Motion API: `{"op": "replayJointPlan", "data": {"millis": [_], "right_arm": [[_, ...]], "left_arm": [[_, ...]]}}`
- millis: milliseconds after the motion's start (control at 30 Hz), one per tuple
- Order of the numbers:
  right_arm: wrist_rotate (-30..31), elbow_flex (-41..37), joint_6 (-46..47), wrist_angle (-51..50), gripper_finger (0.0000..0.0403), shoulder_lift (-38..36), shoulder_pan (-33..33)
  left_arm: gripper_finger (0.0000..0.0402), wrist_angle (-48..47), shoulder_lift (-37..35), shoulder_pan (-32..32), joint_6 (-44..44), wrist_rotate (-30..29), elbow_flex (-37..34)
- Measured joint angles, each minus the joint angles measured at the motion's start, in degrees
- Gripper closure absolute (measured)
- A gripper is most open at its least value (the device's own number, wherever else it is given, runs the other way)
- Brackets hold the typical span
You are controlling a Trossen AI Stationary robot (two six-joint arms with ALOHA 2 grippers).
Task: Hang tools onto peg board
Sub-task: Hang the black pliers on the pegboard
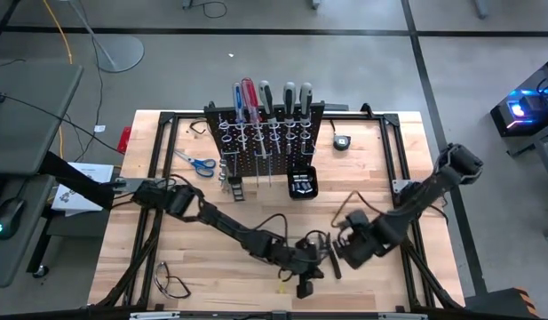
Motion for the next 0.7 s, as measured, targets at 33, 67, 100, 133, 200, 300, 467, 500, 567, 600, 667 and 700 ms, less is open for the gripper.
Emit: {"op": "replayJointPlan", "data": {"millis": [33,67,100,133,200,300,467,500,567,600,667,700], "right_arm": [[-0.7,-0.8,1.5,1.6,0.0403,0.2,1.3],[-1.4,-1.7,3.2,3.7,0.0403,0.4,2.5],[-1.8,-2.6,5.0,5.9,0.0403,0.7,3.7],[-1.9,-3.5,6.6,8.5,0.0403,1.0,4.7],[-1.9,-5.3,9.6,14.5,0.0403,2.0,6.1],[-1.5,-7.1,11.8,22.6,0.0403,4.0,7.4],[-1.2,-7.2,10.1,33.4,0.0403,8.7,6.9],[-1.3,-7.2,9.7,36.6,0.0403,9.6,6.8],[0.0,-7.1,8.7,41.1,0.0403,11.1,6.7],[1.6,-7.1,8.4,42.9,0.0403,11.7,6.6],[4.8,-7.1,8.5,45.5,0.0403,12.1,6.5],[6.4,-7.1,8.5,46.5,0.0403,12.1,6.4]], "left_arm": [[0.0401,-0.6,0.8,0.0,-0.3,0.1,1.3],[0.0401,-2.0,1.5,0.0,-0.9,0.1,2.5],[0.0401,-3.1,2.1,0.0,-1.1,0.1,3.5],[0.0401,-4.7,2.7,0.0,-1.2,0.1,4.3],[0.0401,-8.5,3.2,0.0,-1.2,0.2,4.6],[0.0402,-14.5,3.0,0.0,-1.3,0.2,4.6],[0.0402,-21.5,2.7,-0.1,-0.7,1.1,4.8],[0.0402,-22.8,2.7,-0.2,-0.7,1.2,4.9],[0.0402,-26.4,2.6,-0.3,-0.9,1.6,4.9],[0.0402,-27.9,2.5,-0.4,-0.8,1.9,4.9],[0.0402,-30.0,2.3,-0.7,-0.3,2.3,4.9],[0.0402,-31.5,2.2,-0.9,0.3,2.5,4.9]]}}
